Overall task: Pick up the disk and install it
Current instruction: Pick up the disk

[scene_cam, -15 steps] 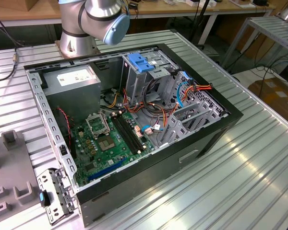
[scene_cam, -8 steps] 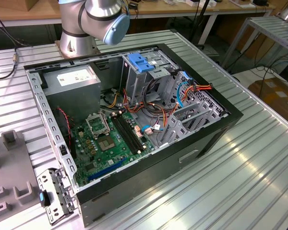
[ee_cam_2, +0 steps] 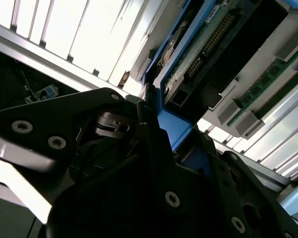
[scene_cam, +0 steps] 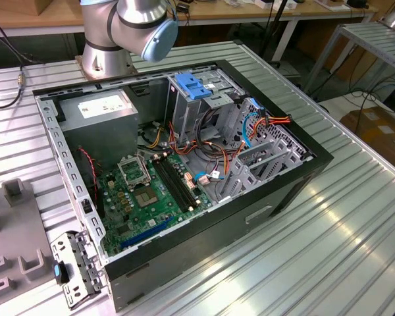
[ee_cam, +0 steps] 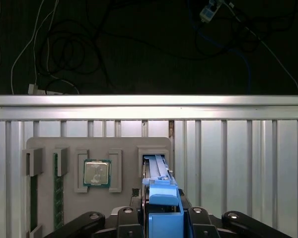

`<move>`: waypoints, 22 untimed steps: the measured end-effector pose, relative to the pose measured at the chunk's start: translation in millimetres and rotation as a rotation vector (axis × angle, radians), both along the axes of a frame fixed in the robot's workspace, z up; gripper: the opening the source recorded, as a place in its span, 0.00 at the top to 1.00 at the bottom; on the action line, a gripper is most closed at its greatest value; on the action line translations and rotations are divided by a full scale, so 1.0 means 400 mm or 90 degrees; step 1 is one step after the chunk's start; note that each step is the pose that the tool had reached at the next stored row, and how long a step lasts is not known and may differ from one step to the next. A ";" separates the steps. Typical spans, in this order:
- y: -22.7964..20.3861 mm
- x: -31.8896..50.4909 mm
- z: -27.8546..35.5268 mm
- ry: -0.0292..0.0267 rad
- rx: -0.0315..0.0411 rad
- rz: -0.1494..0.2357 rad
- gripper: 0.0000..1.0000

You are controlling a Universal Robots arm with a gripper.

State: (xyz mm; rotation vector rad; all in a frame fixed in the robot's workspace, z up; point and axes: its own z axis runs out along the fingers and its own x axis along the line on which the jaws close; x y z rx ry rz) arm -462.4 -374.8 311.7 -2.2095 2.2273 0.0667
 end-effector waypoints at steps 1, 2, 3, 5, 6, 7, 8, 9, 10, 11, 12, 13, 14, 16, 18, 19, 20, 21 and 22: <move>0.000 0.000 0.000 0.0000 0.0000 0.000 0.63; 0.000 0.000 0.000 0.0000 0.0000 0.000 0.63; 0.000 0.000 0.001 0.0000 0.0000 0.000 0.63; 0.000 0.000 0.001 0.0001 0.0000 0.000 0.63; 0.000 0.000 0.003 0.0003 -0.0002 0.000 0.63; 0.000 0.000 0.005 0.0002 -0.0001 0.000 0.63; 0.000 0.000 0.006 0.0001 0.0000 0.000 0.63; 0.000 0.000 0.010 0.0001 -0.0001 0.000 0.63; 0.000 0.000 0.013 0.0002 -0.0001 0.000 0.63; 0.000 0.000 0.019 0.0001 -0.0001 0.000 0.63; 0.000 0.000 0.023 0.0000 0.0000 0.000 0.63; 0.000 0.000 0.029 0.0000 0.0000 0.000 0.63; 0.000 0.000 0.035 0.0000 0.0000 0.000 0.63; 0.000 0.000 0.043 0.0000 -0.0001 0.000 0.63; 0.000 0.000 0.052 0.0000 0.0000 0.000 0.63; 0.000 0.000 0.056 0.0001 0.0000 0.000 0.63; 0.000 0.000 0.060 0.0000 0.0000 0.000 0.63; 0.000 0.000 0.064 0.0000 0.0000 0.000 0.63; 0.000 0.000 0.068 0.0000 0.0000 0.000 0.63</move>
